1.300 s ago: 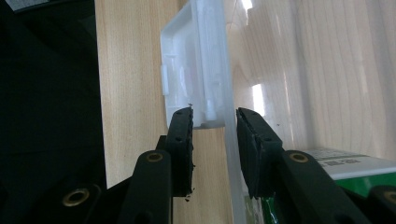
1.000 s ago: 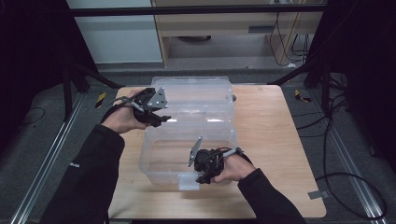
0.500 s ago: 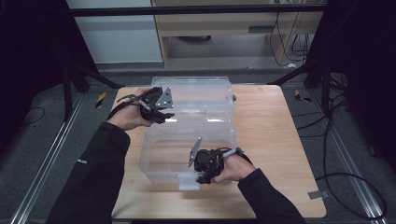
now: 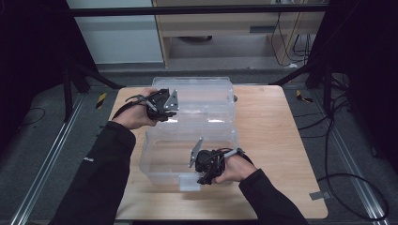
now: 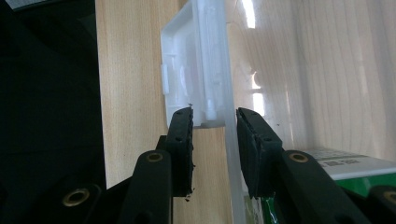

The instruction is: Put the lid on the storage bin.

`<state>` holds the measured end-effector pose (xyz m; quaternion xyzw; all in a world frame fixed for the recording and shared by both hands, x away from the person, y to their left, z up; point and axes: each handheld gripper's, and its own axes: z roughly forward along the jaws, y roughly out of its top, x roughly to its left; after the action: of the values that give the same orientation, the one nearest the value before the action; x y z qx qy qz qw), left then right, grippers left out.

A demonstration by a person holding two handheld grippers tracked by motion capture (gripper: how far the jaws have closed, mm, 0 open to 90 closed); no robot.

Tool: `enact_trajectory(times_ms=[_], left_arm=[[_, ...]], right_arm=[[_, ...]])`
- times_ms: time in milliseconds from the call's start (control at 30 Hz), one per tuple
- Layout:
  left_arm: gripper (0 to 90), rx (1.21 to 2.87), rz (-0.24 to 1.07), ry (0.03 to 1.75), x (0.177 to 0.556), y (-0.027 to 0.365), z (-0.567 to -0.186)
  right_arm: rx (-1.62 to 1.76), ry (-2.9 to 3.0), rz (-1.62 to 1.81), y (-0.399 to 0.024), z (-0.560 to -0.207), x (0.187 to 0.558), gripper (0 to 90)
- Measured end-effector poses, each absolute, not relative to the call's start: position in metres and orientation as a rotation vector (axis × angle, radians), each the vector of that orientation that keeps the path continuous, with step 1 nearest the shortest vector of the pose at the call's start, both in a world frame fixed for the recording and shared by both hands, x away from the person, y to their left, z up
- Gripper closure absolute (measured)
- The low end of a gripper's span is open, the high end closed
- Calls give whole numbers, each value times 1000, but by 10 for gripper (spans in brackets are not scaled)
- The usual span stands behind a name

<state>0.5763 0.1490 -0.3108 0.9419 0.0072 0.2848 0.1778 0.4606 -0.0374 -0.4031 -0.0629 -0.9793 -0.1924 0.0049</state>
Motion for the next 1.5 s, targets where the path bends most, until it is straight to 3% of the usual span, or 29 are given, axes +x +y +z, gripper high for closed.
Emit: enact_trajectory(times_ms=[233,900,1500], left_arm=[[731,2689,802,7,578,147,-313],[815,2749,785,-59,578,139,-311],[848,2772,787,-107,567,135,-304]], right_arm=[[-198,-3067,-602,-37,-403,461,675],[-200,-3081,-599,-37,-403,459,677],[-187,-3095,-610,-37,-403,457,682]])
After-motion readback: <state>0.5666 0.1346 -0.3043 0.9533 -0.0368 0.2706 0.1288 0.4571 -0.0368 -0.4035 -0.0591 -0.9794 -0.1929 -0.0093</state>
